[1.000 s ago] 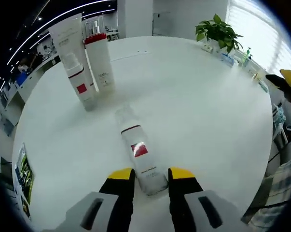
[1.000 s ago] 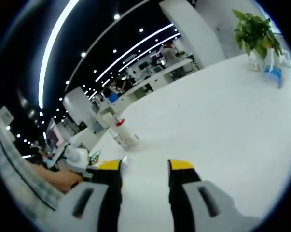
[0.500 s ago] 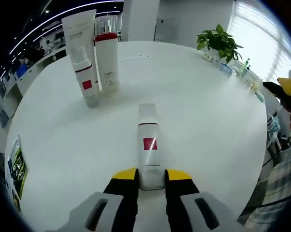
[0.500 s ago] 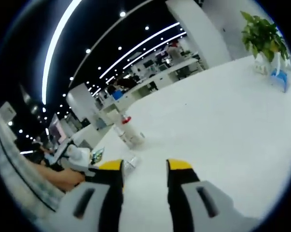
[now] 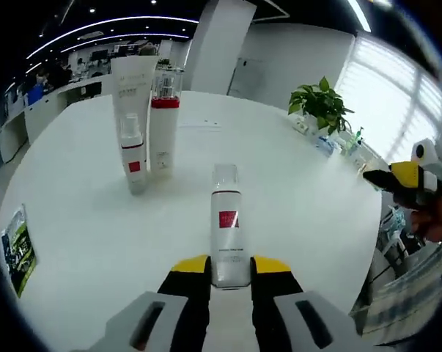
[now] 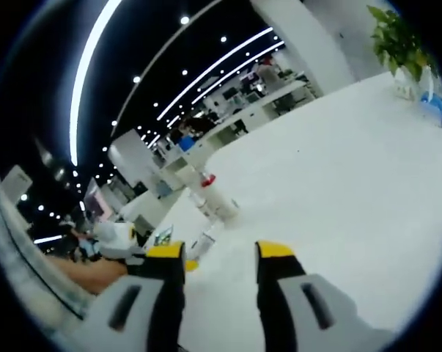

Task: Arrange the skincare products in the storage area until every visible bottle or jar stands upright without overlapping.

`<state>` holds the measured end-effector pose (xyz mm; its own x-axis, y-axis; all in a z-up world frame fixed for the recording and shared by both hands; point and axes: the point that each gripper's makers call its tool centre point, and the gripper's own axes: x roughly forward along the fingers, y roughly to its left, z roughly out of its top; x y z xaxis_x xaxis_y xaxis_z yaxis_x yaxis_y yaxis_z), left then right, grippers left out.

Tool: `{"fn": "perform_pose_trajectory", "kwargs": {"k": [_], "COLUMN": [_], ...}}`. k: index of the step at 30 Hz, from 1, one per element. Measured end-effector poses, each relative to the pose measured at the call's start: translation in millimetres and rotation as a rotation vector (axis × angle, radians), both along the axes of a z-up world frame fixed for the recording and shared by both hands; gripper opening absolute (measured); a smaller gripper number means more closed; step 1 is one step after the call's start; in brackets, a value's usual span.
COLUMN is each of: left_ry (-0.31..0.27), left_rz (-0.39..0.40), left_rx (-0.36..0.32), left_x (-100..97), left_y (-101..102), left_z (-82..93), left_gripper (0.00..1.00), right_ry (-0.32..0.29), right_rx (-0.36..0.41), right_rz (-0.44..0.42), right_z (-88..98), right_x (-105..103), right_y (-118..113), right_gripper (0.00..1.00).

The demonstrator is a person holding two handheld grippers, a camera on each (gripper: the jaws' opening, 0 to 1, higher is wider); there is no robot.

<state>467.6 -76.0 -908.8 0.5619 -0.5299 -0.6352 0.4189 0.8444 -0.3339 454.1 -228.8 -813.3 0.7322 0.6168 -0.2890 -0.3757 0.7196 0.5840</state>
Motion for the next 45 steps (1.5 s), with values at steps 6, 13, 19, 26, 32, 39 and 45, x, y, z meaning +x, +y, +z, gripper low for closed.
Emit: {"fn": "perform_pose_trajectory", "kwargs": {"k": [6,13,19,26,32,39,45], "left_ry": [-0.078,-0.142,-0.180,-0.167,-0.129,-0.110,-0.113], "left_rz": [-0.016,-0.054,-0.097,-0.061,-0.016,0.012,0.054], "left_rx": [-0.059,-0.111,-0.127,-0.140,-0.155,-0.200,-0.282], "left_x": [3.5,-1.1,-5.0,-3.0,-6.1,-4.4,4.9], "left_y": [2.7,3.4,10.4,35.9,49.1,54.0,55.5], "left_z": [34.3,69.9,89.7,88.9,78.0,80.4,93.8], "left_gripper": [0.20,0.19,0.19,0.18,0.18,0.18,0.17], "right_ry": [0.008,0.039,0.062,0.072,0.115,0.243,0.433], "right_rx": [0.056,0.096,0.139,0.159,0.150,0.247,0.397], "right_rz": [0.029,0.068,0.089,0.110,0.125,0.126,0.124], "right_z": [9.5,11.8,14.4,16.2,3.7,-9.4,-25.6], "right_x": [8.8,14.2,16.8,13.7,3.2,-5.9,-17.6], "right_y": [30.4,66.5,92.0,116.9,123.1,134.2,148.4], "right_gripper": [0.39,0.42,0.43,0.43,0.43,0.44,0.44]}}
